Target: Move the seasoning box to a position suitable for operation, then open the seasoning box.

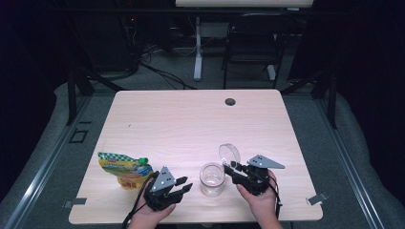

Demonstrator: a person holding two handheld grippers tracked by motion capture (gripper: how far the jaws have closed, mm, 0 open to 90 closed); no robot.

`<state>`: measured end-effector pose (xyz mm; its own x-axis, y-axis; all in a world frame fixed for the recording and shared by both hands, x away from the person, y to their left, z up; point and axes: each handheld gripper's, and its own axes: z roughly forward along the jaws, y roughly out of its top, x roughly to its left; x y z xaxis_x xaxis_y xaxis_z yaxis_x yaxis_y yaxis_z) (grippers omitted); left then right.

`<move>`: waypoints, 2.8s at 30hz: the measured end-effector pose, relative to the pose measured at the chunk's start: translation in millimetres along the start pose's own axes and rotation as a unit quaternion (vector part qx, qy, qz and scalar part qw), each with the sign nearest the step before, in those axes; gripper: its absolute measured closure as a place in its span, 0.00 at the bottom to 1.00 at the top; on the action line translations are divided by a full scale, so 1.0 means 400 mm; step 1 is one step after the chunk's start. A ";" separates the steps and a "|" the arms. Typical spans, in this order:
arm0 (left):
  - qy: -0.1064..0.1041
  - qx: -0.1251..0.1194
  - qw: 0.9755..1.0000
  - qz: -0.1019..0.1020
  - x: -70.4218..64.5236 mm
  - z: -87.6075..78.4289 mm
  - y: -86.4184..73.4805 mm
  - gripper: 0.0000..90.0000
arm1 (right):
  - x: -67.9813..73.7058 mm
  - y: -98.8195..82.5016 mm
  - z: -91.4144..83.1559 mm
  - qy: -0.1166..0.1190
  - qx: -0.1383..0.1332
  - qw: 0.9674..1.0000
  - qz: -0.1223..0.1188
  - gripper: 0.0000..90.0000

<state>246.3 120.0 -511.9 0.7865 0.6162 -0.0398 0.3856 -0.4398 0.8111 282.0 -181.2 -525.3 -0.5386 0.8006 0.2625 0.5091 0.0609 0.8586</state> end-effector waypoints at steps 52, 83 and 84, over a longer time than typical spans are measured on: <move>0.017 0.002 0.999 -0.032 0.048 -0.086 -0.115 0.70 | 0.015 0.005 0.019 0.069 0.003 0.998 0.005 0.67; 0.011 -0.003 0.999 -0.035 0.052 -0.071 -0.108 0.66 | 0.006 0.001 -0.028 0.055 0.005 0.998 -0.031 0.71; 0.011 -0.004 0.999 -0.040 0.052 -0.071 -0.108 0.66 | 0.005 0.000 -0.031 0.051 0.002 0.998 -0.032 0.71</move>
<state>232.3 170.5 -531.2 0.7425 0.6634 -0.0925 0.4428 -0.3826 0.8109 272.7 -187.1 -519.4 -0.6356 0.7305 0.2500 0.4736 0.1131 0.8735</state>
